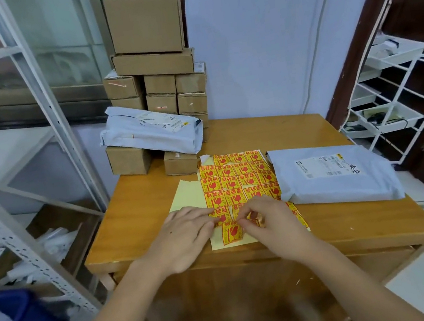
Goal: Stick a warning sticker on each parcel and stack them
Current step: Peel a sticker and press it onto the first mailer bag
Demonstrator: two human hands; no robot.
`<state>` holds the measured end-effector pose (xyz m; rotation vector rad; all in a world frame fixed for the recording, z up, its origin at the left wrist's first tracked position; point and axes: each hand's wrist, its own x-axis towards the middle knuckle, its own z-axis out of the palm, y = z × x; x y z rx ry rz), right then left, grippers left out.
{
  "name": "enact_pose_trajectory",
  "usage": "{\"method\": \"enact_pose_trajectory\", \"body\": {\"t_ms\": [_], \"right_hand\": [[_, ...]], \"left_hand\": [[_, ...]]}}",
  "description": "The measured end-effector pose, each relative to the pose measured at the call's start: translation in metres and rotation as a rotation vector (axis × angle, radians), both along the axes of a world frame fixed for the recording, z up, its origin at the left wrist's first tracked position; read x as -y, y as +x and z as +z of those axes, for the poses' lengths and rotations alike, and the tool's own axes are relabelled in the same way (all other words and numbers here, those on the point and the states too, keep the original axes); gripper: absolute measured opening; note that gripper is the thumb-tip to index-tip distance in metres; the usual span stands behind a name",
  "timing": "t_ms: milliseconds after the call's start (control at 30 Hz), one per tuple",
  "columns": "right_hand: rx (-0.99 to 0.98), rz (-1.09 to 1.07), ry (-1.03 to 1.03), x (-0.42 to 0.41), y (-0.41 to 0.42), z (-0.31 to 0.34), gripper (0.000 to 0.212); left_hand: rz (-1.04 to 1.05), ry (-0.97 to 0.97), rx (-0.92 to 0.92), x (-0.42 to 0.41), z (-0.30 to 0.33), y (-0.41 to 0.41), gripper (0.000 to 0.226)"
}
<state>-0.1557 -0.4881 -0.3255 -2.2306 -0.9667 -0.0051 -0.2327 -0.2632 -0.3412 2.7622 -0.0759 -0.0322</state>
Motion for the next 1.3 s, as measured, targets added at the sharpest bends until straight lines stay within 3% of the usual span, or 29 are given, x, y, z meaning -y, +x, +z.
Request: {"method": "enact_pose_trajectory", "body": {"t_ms": [200,400,533,700,933,1067,1300], "right_hand": [[-0.175,-0.090,0.227,0.013,0.000,0.017,0.013],[-0.228,-0.191,0.348,0.040,0.020,0.025,0.021],[-0.240,-0.281,0.399,0.069,0.037,0.028,0.021],[-0.279,-0.387,0.446,0.108,0.059,0.028,0.014],[-0.349,-0.536,0.524,0.151,0.077,0.018,0.011],[-0.369,-0.570,0.579,0.164,0.085,0.008,0.013],[-0.327,-0.626,0.579,0.170,0.101,0.007,0.011]], "left_hand": [[0.029,0.161,0.009,0.003,0.004,0.004,0.058],[0.054,0.189,0.029,-0.006,0.013,0.010,0.051],[0.053,0.147,0.164,0.010,0.035,0.030,0.042],[-0.112,0.086,0.306,0.064,0.056,0.089,0.036],[-0.377,0.239,0.157,0.121,0.041,0.177,0.062],[-0.459,0.292,0.181,0.131,0.033,0.191,0.062],[-0.493,0.208,0.223,0.153,0.036,0.183,0.052]]}}
